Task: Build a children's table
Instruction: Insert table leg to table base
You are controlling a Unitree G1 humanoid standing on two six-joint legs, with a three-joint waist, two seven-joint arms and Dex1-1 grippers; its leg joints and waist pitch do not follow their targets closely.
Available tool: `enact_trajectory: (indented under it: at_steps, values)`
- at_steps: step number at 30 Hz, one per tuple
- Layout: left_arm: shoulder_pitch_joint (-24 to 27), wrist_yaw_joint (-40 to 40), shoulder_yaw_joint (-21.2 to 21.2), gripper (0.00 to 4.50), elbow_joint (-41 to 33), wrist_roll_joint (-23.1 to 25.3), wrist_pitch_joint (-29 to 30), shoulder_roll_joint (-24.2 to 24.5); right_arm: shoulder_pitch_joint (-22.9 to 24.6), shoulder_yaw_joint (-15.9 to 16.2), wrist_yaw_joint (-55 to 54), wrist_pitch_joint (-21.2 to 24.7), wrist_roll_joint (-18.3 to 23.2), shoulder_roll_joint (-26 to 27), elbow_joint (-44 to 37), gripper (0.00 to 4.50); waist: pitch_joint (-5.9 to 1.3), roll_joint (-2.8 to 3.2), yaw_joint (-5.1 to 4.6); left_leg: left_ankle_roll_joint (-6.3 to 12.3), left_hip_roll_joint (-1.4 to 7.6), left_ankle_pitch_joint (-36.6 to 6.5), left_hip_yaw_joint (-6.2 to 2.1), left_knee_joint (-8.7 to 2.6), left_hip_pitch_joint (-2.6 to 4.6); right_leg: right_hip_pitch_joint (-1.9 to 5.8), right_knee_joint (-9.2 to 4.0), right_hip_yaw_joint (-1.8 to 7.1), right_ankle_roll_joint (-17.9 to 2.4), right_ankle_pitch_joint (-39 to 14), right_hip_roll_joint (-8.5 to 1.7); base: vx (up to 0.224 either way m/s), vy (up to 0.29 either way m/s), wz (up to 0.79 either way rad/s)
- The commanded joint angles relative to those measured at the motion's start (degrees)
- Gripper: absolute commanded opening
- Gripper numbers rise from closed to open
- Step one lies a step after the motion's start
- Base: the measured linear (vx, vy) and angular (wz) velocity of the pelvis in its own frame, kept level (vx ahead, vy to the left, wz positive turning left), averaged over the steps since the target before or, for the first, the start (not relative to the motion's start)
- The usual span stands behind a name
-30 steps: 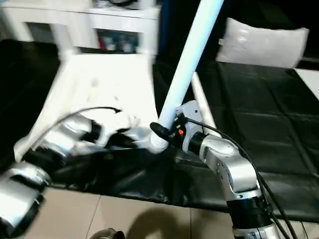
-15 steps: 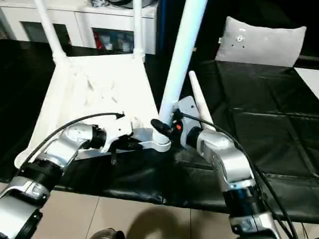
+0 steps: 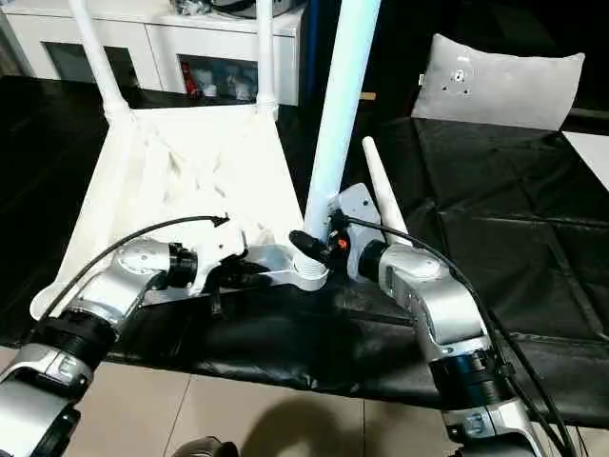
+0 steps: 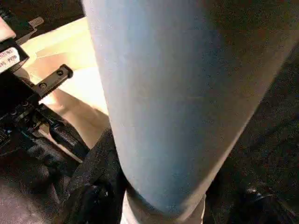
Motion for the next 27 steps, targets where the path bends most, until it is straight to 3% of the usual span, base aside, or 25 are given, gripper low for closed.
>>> enact_trajectory:
  at_steps: [1,4,10,21,24,27]
  values:
    - [0.2,-0.5,-0.1,0.07,2.6,0.8,0.1,0.5,0.2,1.2,0.9,1.5,-0.4,-0.5,1.5,1.88,-3.99,-0.07,0.1,-0.71,3.62,-11.4,-1.48,-4.0,1.99,1.43,-4.57,2.56,-12.5,-0.4,-5.56,0.0,0.0,0.0]
    - [0.0,-0.4,-0.1,0.01,3.7,0.9,-0.6,0.6,0.4,1.4,1.0,1.6,-0.5,-0.5,1.5,1.88,-3.96,-0.08,0.15,-0.61,3.59,-11.4,-1.46,-4.0,2.02,1.43,-4.62,2.56,-12.6,-0.8,-5.61,0.0,0.0,0.0]
    - [-0.2,-0.5,-4.4,0.0,4.9,5.9,-4.1,2.7,0.1,1.6,1.5,2.0,-0.4,-0.3,2.4,1.88,-3.96,0.02,0.03,-0.99,3.72,-12.3,-1.57,-4.12,2.02,1.43,-4.71,2.6,-12.3,-1.6,-5.67,0.0,0.0,0.0]
    - [-1.6,-7.8,-6.6,0.0,3.3,5.2,-6.4,3.0,-2.6,6.4,8.6,3.3,-1.8,-3.0,7.5,1.88,-3.88,-0.03,-0.3,-1.72,3.78,-14.0,-1.51,-4.25,2.26,1.37,-4.73,2.58,-13.4,-2.1,-5.66,0.0,0.0,0.0]
    - [-2.0,-8.0,-6.7,0.0,3.5,5.0,-6.6,2.9,-2.8,6.6,9.6,3.1,-1.7,-3.3,7.8,1.88,-3.95,0.22,-0.11,-1.93,3.83,-14.4,-1.55,-4.27,2.26,1.34,-4.64,2.59,-13.4,-1.6,-5.69,0.0,0.0,0.0]
    - [-2.1,-9.5,-6.8,0.0,3.0,4.5,-6.8,2.9,-3.4,5.3,10.2,3.1,-0.6,-2.9,9.6,1.88,-3.99,0.1,0.04,-2.23,3.82,-15.3,-1.53,-4.26,2.38,1.31,-4.72,2.6,-13.8,-1.6,-5.75,0.0,0.0,0.0]
